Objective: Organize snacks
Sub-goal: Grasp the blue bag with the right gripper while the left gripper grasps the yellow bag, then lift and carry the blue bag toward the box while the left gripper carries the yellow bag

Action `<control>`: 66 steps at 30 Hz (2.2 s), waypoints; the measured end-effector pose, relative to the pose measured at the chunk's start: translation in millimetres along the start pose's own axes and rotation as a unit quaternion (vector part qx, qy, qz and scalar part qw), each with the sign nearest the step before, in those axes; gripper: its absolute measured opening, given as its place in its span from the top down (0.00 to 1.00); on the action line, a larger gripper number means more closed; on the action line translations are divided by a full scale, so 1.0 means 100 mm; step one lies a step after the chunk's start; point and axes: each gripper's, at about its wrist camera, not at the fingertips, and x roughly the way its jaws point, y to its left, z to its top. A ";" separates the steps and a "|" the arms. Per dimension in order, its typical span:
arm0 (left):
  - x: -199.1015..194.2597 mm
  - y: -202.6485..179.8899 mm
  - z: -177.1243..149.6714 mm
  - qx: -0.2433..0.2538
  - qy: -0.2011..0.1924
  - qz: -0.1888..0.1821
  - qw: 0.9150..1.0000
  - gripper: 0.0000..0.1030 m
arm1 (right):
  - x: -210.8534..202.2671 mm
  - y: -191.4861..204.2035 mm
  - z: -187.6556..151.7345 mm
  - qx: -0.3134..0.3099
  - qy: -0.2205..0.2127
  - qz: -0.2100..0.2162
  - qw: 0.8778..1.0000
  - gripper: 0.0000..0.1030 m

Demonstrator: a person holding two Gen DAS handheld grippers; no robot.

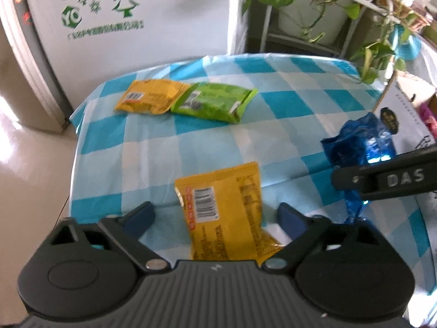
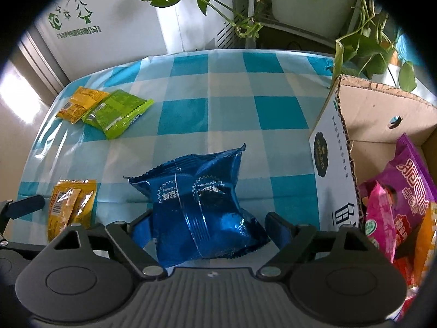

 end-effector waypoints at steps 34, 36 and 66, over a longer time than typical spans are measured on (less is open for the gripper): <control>-0.37 0.16 0.04 -0.054 -0.064 -0.026 0.996 0.47 | -0.80 -0.01 -0.13 0.011 -0.113 0.016 0.993 0.20; -0.40 0.17 0.04 -0.060 -0.069 -0.027 0.995 0.47 | -0.86 0.00 -0.17 0.014 -0.121 0.021 0.992 0.20; -0.75 -0.52 0.24 -0.031 -0.127 -0.097 0.987 0.46 | -1.55 -0.69 -0.20 0.051 -0.223 0.007 0.973 0.20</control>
